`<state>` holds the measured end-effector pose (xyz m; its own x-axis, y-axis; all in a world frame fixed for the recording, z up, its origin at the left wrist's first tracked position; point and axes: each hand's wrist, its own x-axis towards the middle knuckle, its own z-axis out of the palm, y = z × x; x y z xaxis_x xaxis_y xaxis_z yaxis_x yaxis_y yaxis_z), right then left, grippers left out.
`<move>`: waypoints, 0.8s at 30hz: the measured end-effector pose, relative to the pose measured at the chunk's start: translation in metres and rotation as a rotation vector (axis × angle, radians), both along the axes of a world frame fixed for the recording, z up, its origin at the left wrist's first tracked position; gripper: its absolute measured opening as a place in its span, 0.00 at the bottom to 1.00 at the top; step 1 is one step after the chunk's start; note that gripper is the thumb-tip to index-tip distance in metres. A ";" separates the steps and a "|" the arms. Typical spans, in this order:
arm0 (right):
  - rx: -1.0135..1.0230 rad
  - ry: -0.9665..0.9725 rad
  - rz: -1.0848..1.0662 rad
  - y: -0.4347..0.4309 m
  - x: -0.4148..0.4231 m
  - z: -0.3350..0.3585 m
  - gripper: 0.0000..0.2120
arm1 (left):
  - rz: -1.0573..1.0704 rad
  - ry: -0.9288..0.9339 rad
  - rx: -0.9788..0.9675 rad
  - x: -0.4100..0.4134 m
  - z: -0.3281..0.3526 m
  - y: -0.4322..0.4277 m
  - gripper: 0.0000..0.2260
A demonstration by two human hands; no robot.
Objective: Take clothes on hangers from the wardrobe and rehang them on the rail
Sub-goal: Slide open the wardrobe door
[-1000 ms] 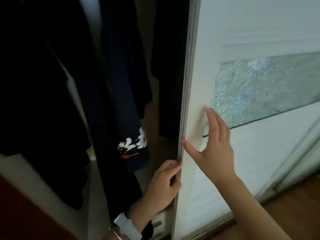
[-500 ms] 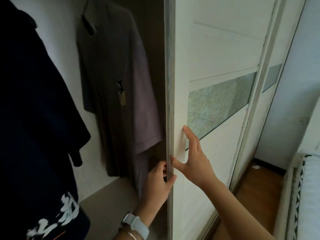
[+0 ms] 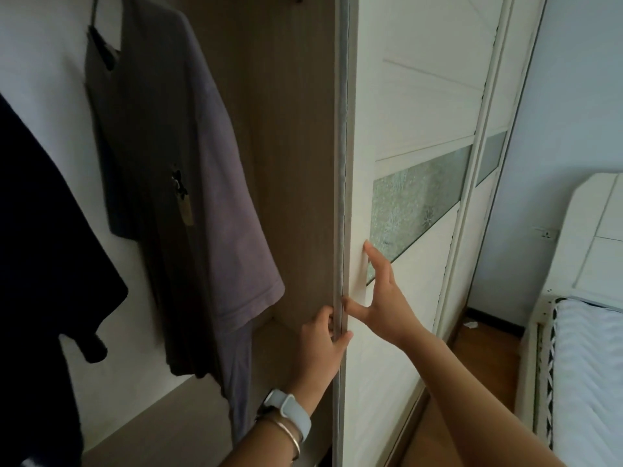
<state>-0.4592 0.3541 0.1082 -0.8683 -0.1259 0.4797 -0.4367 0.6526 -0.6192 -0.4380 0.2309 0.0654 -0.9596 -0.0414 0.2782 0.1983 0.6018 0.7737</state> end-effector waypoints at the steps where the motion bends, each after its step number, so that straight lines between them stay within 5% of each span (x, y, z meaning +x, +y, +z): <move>1: -0.006 -0.007 0.001 0.003 -0.004 0.001 0.46 | -0.003 -0.002 0.004 -0.005 0.000 0.003 0.15; 18: -0.070 -0.029 0.026 0.007 0.000 0.004 0.43 | -0.064 -0.009 -0.047 -0.007 0.005 -0.001 0.16; 24: 0.008 0.298 -0.268 -0.022 0.033 -0.007 0.22 | -0.040 0.073 -0.046 0.040 0.022 -0.047 0.07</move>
